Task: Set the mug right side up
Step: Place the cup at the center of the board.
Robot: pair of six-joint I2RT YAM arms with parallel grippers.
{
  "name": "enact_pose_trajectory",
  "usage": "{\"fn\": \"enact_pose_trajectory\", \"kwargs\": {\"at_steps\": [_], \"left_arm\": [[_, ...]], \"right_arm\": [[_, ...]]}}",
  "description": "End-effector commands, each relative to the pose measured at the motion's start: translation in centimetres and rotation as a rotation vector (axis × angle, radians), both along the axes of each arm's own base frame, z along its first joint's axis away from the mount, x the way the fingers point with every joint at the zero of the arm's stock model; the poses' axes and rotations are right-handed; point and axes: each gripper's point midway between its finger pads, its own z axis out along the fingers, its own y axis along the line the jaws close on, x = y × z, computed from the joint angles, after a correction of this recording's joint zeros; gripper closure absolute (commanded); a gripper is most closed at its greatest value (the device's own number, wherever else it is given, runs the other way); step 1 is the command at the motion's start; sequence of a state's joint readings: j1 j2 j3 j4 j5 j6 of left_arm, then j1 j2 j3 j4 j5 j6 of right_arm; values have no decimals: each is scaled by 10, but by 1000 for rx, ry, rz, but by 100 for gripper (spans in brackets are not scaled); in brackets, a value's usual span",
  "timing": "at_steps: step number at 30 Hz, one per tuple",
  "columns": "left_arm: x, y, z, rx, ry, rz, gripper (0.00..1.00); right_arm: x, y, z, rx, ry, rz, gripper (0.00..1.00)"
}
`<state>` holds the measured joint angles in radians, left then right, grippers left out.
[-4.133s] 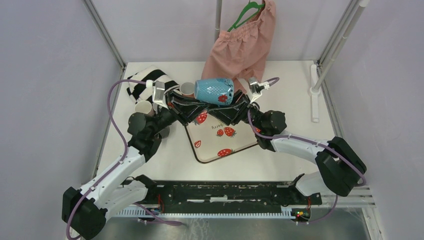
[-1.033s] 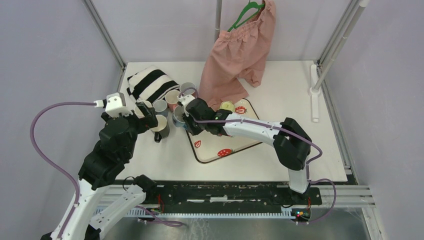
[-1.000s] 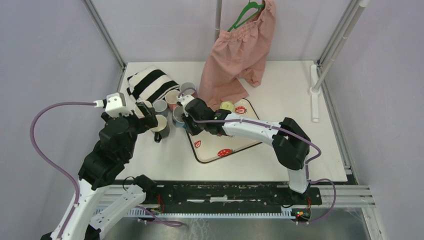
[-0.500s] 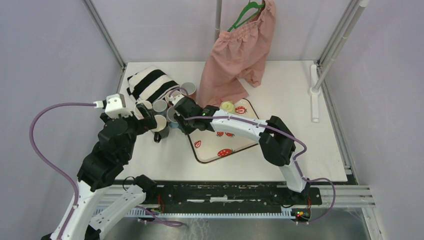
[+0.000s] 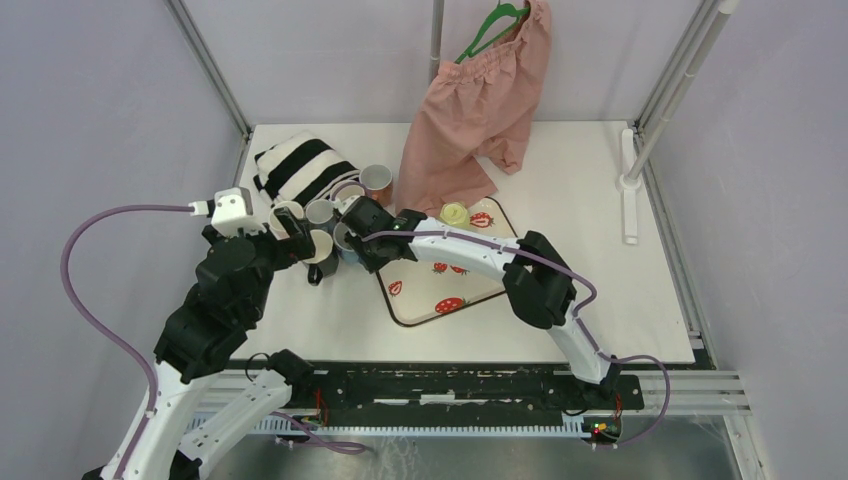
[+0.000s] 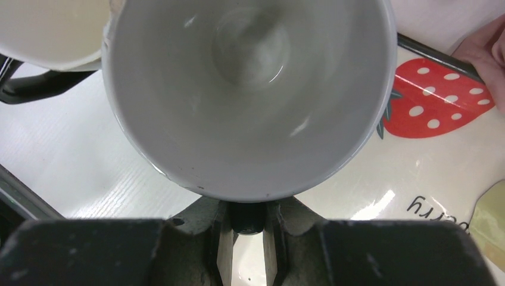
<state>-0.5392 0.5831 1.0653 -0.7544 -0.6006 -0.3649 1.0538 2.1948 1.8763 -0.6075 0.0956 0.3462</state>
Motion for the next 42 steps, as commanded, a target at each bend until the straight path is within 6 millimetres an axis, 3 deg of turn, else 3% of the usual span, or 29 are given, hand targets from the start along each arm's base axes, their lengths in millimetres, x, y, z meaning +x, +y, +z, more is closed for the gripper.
{"fn": "enact_pose_trajectory", "kwargs": {"at_steps": [1,15,21,28,42], "left_arm": [[0,-1,5,31,-13,-21,0],[0,-4,3,23,-2,-34,0],[0,-4,3,22,-2,-35,0],[1,-5,1,17,3,-37,0],[4,-7,0,23,15,-37,0]], "right_arm": [[11,16,28,55,-60,6,100],[14,17,13,15,-56,4,99],[16,15,9,-1,-61,-5,91],[18,16,11,9,-68,-6,74],[15,15,29,58,-98,14,66]]}}
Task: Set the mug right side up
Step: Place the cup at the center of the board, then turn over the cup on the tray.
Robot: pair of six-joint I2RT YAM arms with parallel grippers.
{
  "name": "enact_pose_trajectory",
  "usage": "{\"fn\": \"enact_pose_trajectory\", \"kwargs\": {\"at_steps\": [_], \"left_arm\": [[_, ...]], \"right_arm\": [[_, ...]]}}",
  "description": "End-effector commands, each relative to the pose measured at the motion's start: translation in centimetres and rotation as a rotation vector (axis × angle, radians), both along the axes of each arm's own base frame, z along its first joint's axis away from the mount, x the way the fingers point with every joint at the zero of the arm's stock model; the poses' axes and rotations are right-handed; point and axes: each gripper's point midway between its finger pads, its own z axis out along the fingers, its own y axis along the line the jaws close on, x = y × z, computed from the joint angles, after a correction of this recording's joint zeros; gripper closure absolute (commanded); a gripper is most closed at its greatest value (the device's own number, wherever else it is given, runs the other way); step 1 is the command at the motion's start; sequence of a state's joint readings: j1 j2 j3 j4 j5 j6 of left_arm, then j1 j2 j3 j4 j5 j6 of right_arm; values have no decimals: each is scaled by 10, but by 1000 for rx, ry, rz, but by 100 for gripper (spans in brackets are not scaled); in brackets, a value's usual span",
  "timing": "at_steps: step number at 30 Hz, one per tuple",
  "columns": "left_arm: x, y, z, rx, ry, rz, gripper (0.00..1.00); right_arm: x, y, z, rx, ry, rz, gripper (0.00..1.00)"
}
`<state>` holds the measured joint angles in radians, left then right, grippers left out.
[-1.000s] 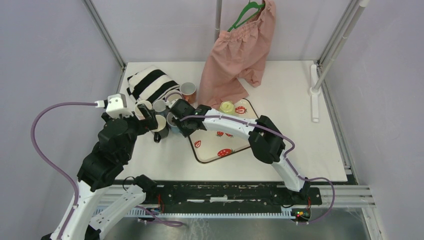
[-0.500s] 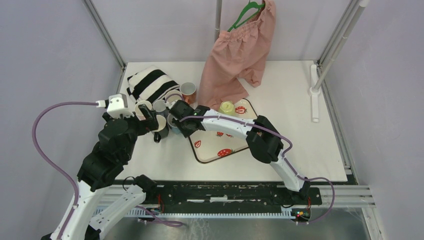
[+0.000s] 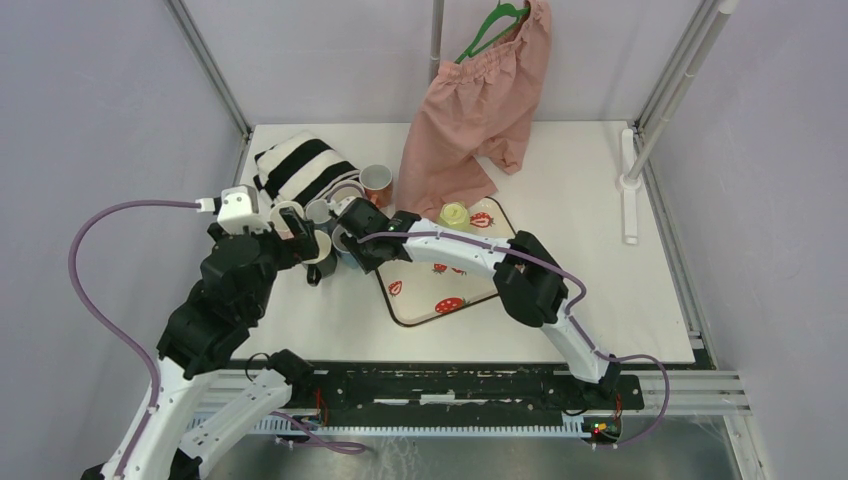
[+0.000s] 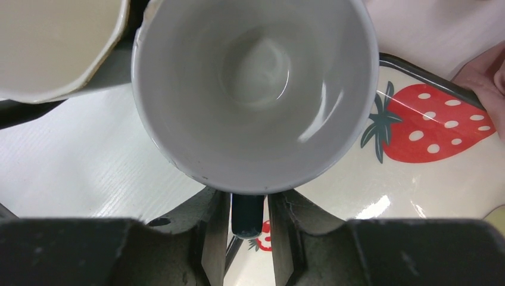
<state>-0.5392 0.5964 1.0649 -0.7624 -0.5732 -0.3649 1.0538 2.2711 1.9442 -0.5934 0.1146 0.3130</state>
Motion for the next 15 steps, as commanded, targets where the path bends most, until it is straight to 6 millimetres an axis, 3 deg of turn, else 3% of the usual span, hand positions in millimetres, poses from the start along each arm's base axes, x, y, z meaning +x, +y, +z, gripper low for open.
{"fn": "enact_pose_trajectory", "kwargs": {"at_steps": [1,10,15], "left_arm": [[3,-2,4,17,-6,-10,0],[6,-5,3,8,2,-14,0],[10,-10,0,5,17,-25,0]], "right_arm": [[3,3,47,85,-75,2,64],[-6,-10,107,222,-166,35,54],[-4,-36,132,245,-239,-14,53]]}}
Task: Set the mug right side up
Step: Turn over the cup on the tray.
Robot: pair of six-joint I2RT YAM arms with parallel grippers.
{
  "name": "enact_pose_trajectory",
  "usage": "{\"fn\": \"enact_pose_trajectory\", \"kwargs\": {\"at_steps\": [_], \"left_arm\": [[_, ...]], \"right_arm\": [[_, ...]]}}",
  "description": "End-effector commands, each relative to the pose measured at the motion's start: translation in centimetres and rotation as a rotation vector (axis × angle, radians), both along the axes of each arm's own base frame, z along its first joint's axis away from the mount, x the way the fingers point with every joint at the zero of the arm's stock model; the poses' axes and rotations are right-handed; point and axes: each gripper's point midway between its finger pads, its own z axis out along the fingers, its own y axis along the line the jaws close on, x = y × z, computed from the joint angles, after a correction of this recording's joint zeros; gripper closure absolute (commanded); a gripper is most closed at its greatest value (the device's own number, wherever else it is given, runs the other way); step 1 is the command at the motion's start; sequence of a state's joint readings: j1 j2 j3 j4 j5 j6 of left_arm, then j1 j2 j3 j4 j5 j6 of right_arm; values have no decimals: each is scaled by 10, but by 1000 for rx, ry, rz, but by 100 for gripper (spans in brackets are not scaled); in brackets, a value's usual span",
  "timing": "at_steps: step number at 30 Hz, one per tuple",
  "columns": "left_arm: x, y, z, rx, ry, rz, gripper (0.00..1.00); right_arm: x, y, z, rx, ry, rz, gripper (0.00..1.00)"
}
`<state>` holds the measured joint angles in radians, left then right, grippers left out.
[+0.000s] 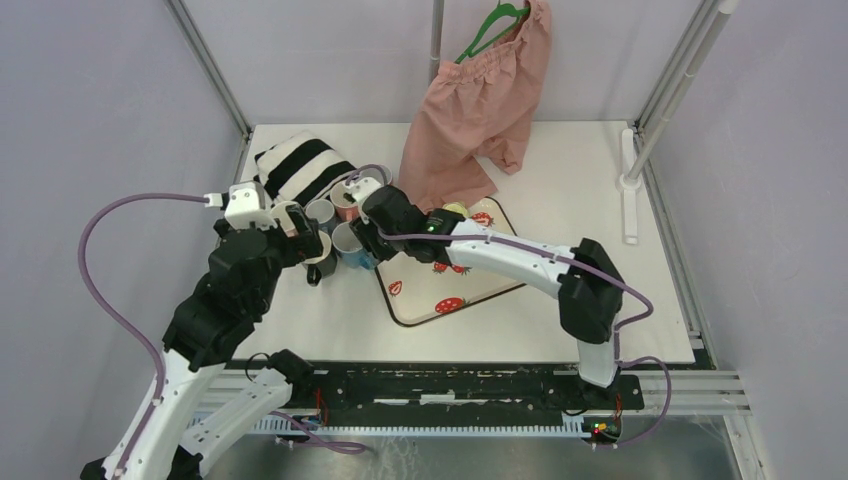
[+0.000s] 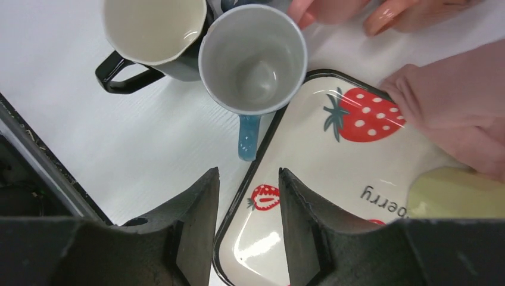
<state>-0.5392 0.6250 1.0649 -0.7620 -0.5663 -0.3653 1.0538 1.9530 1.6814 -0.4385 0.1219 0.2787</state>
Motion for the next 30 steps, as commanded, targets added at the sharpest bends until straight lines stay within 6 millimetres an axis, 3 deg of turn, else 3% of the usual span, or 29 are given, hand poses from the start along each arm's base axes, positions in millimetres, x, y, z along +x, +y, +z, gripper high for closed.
{"fn": "enact_pose_trajectory", "kwargs": {"at_steps": [1,6,15,18,24,30], "left_arm": [[6,-7,5,-8,-6,-21,0],[10,-14,1,-14,5,-41,0],[16,-22,-5,-23,23,-58,0],[18,-24,-5,-25,24,-64,0],[20,-28,-8,-21,38,-79,0],[18,-30,-9,-21,44,-93,0]], "right_arm": [[9,-20,49,90,-120,-53,53],[25,-68,65,141,-149,-153,54],[80,-168,52,64,-169,-377,54],[99,-193,45,63,-163,-436,55],[130,-213,38,149,-125,-508,55],[167,-230,9,109,-63,-575,55]]}}
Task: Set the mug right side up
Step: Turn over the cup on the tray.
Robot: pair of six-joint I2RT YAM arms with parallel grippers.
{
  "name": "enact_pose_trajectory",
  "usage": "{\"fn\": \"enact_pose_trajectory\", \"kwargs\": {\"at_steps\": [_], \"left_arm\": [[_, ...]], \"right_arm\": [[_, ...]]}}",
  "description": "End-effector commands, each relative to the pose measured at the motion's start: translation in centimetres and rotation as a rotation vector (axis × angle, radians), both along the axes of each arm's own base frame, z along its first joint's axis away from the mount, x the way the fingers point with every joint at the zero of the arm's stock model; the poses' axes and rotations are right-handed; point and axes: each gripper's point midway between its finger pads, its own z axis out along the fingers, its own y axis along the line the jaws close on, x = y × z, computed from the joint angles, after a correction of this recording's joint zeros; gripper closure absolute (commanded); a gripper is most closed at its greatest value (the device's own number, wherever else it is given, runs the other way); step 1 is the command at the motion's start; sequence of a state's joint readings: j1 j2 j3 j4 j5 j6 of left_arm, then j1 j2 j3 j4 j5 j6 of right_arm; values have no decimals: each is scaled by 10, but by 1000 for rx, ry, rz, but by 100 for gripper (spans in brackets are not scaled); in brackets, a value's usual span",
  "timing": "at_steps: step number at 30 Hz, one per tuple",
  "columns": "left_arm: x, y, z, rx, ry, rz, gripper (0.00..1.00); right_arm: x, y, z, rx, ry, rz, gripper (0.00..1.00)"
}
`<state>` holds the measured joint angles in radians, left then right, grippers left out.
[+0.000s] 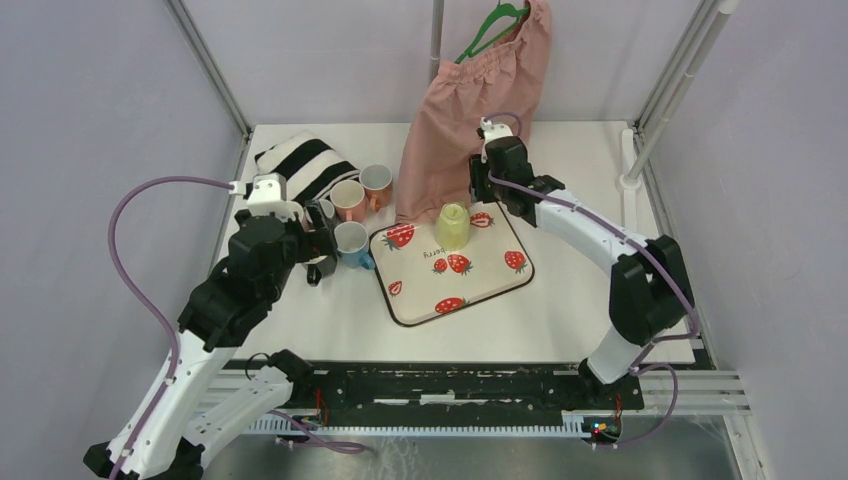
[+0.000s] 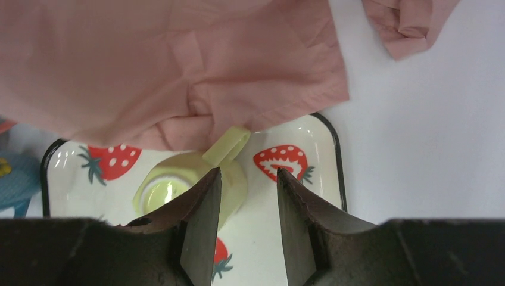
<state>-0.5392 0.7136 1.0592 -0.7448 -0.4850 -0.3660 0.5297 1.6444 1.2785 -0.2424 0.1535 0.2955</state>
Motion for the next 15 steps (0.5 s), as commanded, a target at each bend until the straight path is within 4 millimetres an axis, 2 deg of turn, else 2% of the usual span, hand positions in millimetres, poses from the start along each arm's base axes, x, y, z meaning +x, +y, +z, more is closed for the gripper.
{"fn": "enact_pose_trajectory", "kwargs": {"at_steps": [1,8,15], "left_arm": [[3,-7,9,-36,-32,-19,0],[1,-7,4,-32,-17,-25,0],[2,-12,2,-35,-3,-44,0]], "right_arm": [[31,4,-10,36,25,-10,55],[51,27,-35,34,108,85,56],[53,49,-49,91,146,168,56]]}}
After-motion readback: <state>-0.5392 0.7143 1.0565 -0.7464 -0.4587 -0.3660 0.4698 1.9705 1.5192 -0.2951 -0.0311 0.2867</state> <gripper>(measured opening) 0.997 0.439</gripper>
